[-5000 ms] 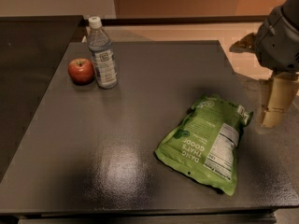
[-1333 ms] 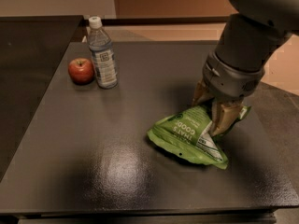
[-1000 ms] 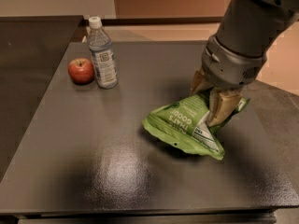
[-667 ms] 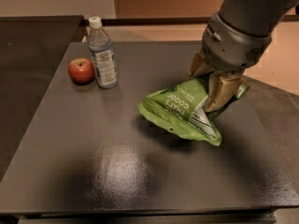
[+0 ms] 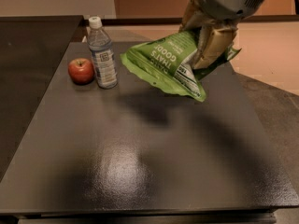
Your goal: Pick green rice chip bag
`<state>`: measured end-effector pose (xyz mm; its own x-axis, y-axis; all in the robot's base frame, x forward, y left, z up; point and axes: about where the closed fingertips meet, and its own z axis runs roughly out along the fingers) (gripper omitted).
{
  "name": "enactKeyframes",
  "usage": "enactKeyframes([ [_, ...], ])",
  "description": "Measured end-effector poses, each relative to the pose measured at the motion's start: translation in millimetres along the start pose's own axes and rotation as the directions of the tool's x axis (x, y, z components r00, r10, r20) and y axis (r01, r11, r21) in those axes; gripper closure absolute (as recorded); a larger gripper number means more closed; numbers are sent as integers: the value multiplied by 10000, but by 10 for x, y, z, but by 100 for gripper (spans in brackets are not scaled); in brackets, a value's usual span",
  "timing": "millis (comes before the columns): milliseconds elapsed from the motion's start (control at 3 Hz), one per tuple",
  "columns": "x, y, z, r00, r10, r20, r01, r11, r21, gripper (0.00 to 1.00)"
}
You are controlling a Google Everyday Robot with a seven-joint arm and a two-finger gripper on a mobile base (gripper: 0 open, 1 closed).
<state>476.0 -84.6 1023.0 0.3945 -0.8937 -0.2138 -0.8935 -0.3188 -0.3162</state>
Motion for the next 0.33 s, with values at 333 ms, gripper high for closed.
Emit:
enactKeyframes([
  [333, -3, -7, -2, 10000, -3, 2, 3, 10000, 33, 100],
])
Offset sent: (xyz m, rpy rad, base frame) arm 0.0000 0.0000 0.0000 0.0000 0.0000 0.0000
